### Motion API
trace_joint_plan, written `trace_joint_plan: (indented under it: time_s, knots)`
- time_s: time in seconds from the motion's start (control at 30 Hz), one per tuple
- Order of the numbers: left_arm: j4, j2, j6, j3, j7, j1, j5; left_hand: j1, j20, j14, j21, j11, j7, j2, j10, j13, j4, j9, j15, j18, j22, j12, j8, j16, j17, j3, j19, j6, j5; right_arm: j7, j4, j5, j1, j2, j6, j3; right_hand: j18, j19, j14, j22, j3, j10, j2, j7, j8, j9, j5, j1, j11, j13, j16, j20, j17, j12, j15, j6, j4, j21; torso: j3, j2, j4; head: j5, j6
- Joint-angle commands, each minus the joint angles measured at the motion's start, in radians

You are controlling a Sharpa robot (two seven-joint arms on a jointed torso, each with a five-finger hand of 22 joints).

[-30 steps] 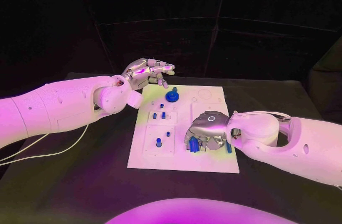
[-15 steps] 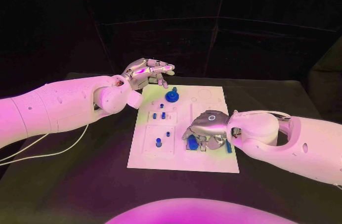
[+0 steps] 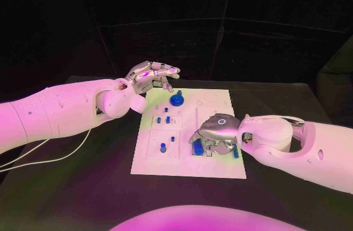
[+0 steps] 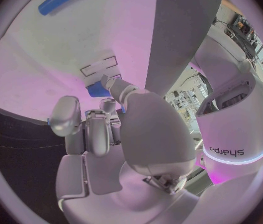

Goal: Assemble the parts on the task board

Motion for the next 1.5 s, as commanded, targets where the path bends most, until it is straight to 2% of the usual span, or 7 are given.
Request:
trace_joint_plan:
  time_s: [0.03,0.17,0.3,0.43,0.67,1.0,1.5]
  knots:
    - [-0.001,0.001,0.019,0.000,0.001,0.001,-0.004,0.002,0.002,-0.008,-0.004,0.000,0.000,0.008,-0.010,-0.002,-0.002,-0.002,0.002,0.004,-0.001,0.005,0.001,0.001,-0.001,-0.007,0.006,-0.006,0.001,0.025,0.022,0.066,0.001,-0.028,-0.146,0.000,0.000,0.016,0.061,0.012,0.000,0.027,0.013,0.028,0.018,0.010,-0.005,-0.013,0.004,0.010,0.010,0.000,0.151,0.010,-0.004,0.039,0.003,0.008,0.0005,-0.001,-0.0009,0.000,0.002]
    - [-0.001,0.001,0.020,0.000,0.001,0.001,-0.004,0.002,0.002,-0.008,-0.004,0.000,0.000,0.008,-0.010,-0.002,-0.002,-0.002,0.002,0.004,-0.001,0.005,0.001,0.001,-0.001,-0.007,0.006,-0.006,0.001,0.037,0.044,0.159,0.001,-0.067,-0.227,0.000,-0.008,0.036,0.071,0.035,-0.015,0.064,0.016,0.089,0.062,0.031,-0.005,-0.056,0.044,0.020,0.024,0.018,0.169,0.021,0.024,0.112,0.034,0.023,-0.0008,0.000,-0.0006,-0.004,0.004]
    - [-0.001,0.001,0.021,0.000,0.002,0.001,-0.004,0.002,0.002,-0.008,-0.004,0.000,0.000,0.008,-0.010,-0.002,-0.002,-0.002,0.002,0.004,-0.001,0.005,0.001,0.001,-0.001,-0.007,0.006,-0.006,0.001,0.021,0.057,0.242,0.001,-0.098,-0.266,0.000,-0.018,0.068,0.085,0.084,-0.034,0.126,0.028,0.116,0.132,0.060,-0.005,-0.073,0.087,0.060,0.049,0.048,0.204,0.047,0.059,0.203,0.056,0.054,-0.0013,-0.001,-0.0012,-0.006,0.004]
    - [-0.002,0.003,0.021,0.000,0.002,0.001,-0.008,0.002,0.002,-0.008,-0.004,0.000,0.000,0.008,-0.010,-0.002,-0.002,-0.002,0.002,0.004,-0.001,0.005,0.001,0.001,-0.001,-0.007,0.006,-0.006,0.001,-0.013,0.062,0.305,0.001,-0.117,-0.281,0.000,-0.021,0.091,0.087,0.119,-0.064,0.199,0.038,0.090,0.210,0.094,-0.017,-0.086,0.065,0.117,0.052,0.051,0.209,0.077,0.049,0.276,0.076,0.077,-0.0006,0.000,-0.0001,-0.007,0.006]
    - [-0.003,0.005,0.023,0.000,0.003,0.001,-0.012,0.002,0.002,-0.008,-0.004,0.000,0.000,0.008,-0.010,-0.002,-0.002,-0.002,0.002,0.004,-0.001,0.005,0.001,0.001,-0.001,-0.007,0.006,-0.006,0.001,-0.112,0.044,0.351,-0.002,-0.107,-0.268,-0.001,-0.024,0.103,0.088,0.130,-0.163,0.278,0.028,0.041,0.348,0.162,-0.073,-0.141,0.024,0.182,0.051,0.018,0.208,0.107,0.012,0.303,0.137,0.084,0.0006,0.001,0.0011,-0.009,0.007]
    - [-0.004,0.008,0.025,0.000,0.004,0.000,-0.013,0.002,0.002,-0.008,-0.004,0.000,0.000,0.008,-0.010,-0.002,-0.002,-0.002,0.002,0.004,-0.001,0.005,0.001,0.001,-0.001,-0.007,0.006,-0.006,0.001,-0.240,0.015,0.316,-0.019,-0.067,-0.267,-0.001,-0.027,0.115,0.089,0.139,-0.344,0.348,0.038,-0.001,0.594,0.308,-0.105,-0.133,-0.013,0.269,0.048,-0.016,0.207,0.146,-0.021,0.236,0.193,0.086,-0.0003,0.000,0.0006,-0.009,0.004]
    - [-0.004,0.010,0.025,-0.001,0.007,0.000,-0.013,0.005,0.002,-0.008,-0.005,0.001,0.000,0.010,-0.013,-0.002,-0.004,-0.002,0.002,0.004,-0.002,0.006,0.001,0.002,-0.002,-0.008,0.006,-0.008,0.001,-0.282,0.001,0.256,-0.045,-0.028,-0.225,-0.001,-0.027,0.117,0.089,0.139,-0.433,0.356,0.029,-0.005,0.661,0.343,-0.104,-0.115,-0.018,0.285,0.048,-0.021,0.207,0.151,-0.026,0.207,0.201,0.085,-0.0005,0.001,0.0003,-0.008,0.001]
